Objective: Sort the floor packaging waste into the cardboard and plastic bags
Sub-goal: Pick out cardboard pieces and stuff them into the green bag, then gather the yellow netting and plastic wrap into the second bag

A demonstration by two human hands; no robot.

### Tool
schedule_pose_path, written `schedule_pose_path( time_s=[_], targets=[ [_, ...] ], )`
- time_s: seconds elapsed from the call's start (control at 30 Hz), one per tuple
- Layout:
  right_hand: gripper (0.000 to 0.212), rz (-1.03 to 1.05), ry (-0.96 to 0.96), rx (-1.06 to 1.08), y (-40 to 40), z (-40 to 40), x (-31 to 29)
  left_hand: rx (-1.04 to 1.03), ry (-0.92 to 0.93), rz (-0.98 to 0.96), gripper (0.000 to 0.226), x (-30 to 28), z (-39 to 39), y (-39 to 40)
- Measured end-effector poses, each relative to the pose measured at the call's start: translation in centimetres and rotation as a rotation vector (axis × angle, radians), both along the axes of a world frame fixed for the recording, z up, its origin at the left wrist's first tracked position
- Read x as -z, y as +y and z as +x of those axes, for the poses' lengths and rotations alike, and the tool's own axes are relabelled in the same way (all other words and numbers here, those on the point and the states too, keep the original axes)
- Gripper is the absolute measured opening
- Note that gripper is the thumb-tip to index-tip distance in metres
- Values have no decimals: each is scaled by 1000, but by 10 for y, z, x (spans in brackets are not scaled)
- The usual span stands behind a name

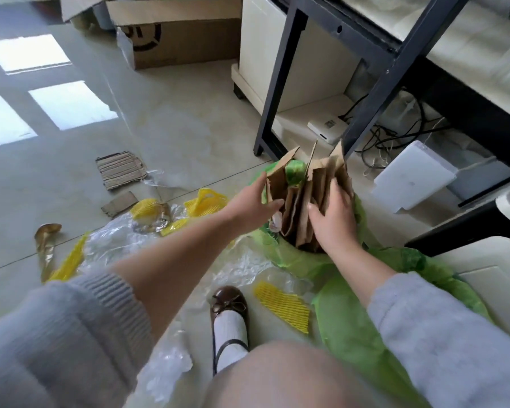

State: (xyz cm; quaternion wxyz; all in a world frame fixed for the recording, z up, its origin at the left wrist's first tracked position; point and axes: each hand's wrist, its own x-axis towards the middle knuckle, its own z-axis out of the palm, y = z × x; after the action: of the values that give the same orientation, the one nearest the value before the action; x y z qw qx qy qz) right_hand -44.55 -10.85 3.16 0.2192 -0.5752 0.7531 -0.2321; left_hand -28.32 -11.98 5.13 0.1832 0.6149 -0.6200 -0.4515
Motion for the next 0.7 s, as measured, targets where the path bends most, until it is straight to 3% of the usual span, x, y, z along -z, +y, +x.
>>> schedule_pose_path(
  time_s=[0.13,0.3,0.57,0.7],
  targets=[
    [61,-275,-67,-95,33,18,-28,-164,-1,17,68,-27,68,5],
    [54,-373,-34,-344,71,46,-33,-207,-156,50,53,-50,130,20],
    [38,-157,55,-464,117,41,15,188,-430,131,53,-18,134,63],
    [38,152,127,-496,115,32,64,377,-554,128,57,24,140,62]
  ],
)
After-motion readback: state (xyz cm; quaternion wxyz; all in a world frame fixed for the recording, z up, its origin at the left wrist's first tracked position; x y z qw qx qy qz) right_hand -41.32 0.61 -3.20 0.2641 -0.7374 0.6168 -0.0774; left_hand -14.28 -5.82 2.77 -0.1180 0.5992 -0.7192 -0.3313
